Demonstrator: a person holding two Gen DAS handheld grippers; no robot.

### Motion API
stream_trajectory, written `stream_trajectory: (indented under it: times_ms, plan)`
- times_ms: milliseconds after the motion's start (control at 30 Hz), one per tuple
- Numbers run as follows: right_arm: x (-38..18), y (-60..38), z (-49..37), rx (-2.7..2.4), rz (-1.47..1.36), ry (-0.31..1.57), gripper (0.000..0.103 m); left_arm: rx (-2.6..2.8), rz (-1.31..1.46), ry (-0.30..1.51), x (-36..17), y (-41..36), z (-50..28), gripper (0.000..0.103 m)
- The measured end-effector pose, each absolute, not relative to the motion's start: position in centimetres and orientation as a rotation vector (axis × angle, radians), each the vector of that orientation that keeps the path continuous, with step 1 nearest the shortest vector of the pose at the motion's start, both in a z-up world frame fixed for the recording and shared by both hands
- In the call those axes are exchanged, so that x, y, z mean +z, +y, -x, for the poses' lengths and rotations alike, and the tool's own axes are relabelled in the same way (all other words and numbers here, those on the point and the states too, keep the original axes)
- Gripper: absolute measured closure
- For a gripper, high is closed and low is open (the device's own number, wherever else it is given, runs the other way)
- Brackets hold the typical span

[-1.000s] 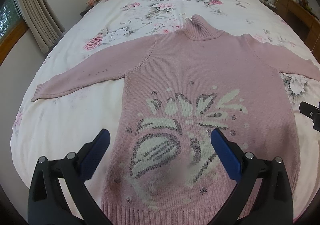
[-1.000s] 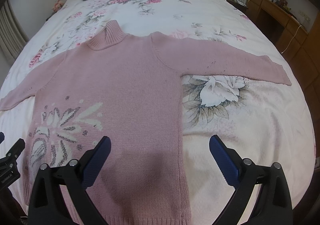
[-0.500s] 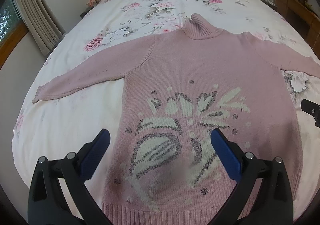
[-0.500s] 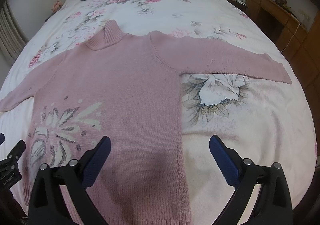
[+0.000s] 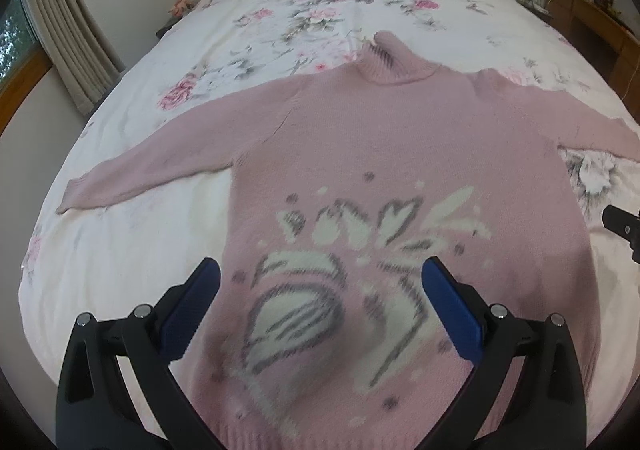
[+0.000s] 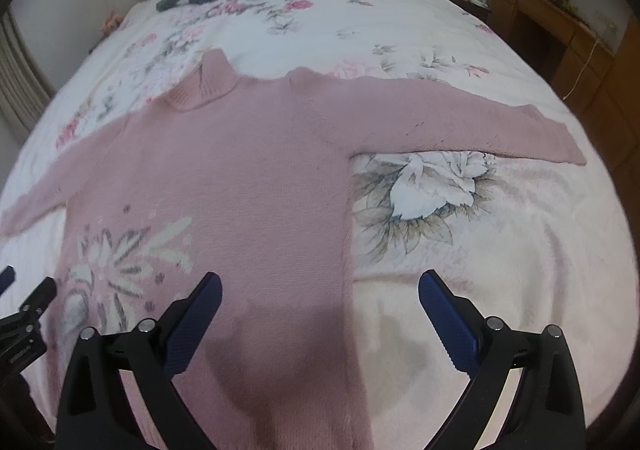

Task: Fold small clothes
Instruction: 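Grasp the pink sweater's sleeve cuff with the right gripper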

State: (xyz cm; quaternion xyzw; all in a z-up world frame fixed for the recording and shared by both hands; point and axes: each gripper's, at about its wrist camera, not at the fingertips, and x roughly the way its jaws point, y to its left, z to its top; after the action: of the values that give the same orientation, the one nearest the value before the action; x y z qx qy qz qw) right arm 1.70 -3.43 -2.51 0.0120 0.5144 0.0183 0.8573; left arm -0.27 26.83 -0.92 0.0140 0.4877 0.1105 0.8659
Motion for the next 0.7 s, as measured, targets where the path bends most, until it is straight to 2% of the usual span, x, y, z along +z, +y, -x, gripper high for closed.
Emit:
stream_trajectory:
  times_ms: [267,533,600,700]
  plan:
    - [-3.3,-16.9,-9.3,-0.113,-0.238,1.141,0.004,0.163,-0.056,0.977,-0.6,22.8,-6.3,0.003]
    - [-7.8,-32.2,-16.8,-0.314,-0.471,1.251,0.005,0.112,-0.063,0.957,-0.7,18.9,-11.7,0.003]
    - [-8.7,-35.1,-17.7,-0.345,-0.537,1.258,0.009,0.111,-0.063,0.960,-0.9,18.3,-12.3,0.003]
    - [-9.8,-38.4,-18.5,-0.389,-0.621,1.260,0.009,0.103,-0.062,0.969,-1.3,17.7,-13.2,0.003]
